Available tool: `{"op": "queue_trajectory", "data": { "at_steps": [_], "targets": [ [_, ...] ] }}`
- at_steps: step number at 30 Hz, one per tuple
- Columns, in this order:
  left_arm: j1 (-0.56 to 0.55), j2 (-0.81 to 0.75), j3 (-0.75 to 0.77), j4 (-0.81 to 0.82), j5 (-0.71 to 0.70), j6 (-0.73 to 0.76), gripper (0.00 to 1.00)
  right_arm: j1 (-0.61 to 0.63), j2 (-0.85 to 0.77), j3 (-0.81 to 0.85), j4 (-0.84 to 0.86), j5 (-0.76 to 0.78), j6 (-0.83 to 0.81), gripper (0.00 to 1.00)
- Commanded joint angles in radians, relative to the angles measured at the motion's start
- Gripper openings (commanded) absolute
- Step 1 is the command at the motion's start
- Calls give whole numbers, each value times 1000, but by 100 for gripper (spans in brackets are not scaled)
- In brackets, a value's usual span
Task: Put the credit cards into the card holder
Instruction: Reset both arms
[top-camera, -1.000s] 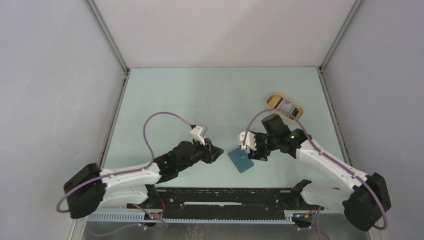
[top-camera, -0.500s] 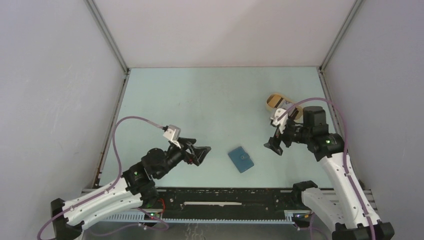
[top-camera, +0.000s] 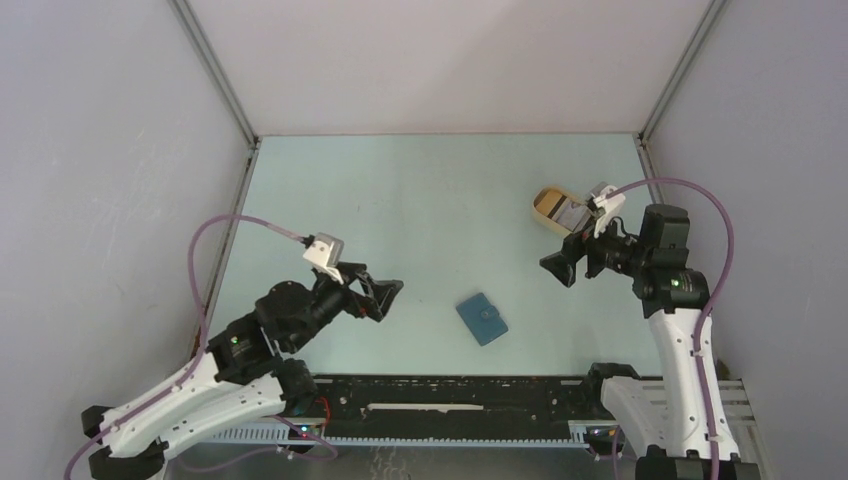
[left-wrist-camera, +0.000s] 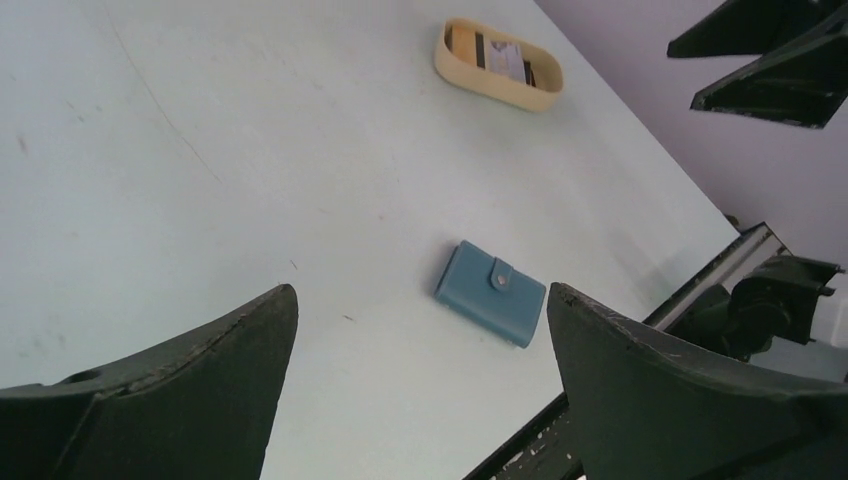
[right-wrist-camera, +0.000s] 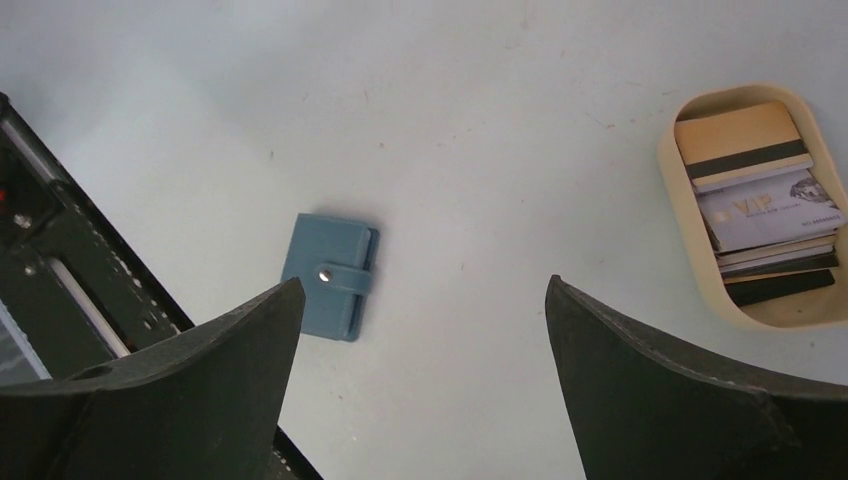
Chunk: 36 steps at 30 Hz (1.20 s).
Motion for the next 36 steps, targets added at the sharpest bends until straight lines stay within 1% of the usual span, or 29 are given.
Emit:
{"op": "queue_trajectory", "data": {
  "at_steps": [1, 4, 9, 17, 19, 22, 26, 27, 29, 31, 36],
  "targets": [
    [5, 19, 153, -163, -78, 91, 100, -30, -34, 43, 60, -73, 119, 100],
    [6, 14, 185, -208, -112, 111, 100, -50, -37, 37, 78, -94, 159, 100],
    [7, -25, 163, -218, -165, 112, 100, -70, -65, 30, 87, -124, 188, 100],
    [32, -49, 157, -229, -156, 106, 100, -75, -79, 30, 94, -128, 211, 100],
    [61, -47, 154, -228, -118, 101, 100, -75, -82, 25, 98, -123, 215, 100],
    [139, -46, 143, -211, -32, 92, 100, -75, -86, 17, 104, -119, 215, 100],
    [286, -41, 126, -185, 124, 80, 100, -75, -89, 14, 110, -104, 224, 100],
    [339, -36, 120, -178, 161, 76, 100, -75, -90, 14, 113, -97, 228, 100],
    [401, -22, 118, -171, 217, 73, 100, -75, -92, 11, 118, -86, 236, 100],
    [435, -9, 122, -170, 256, 75, 100, -75, -93, 11, 120, -80, 240, 100],
    [446, -4, 120, -175, 283, 90, 100, -75, -92, 11, 125, -71, 249, 100]
  ]
}}
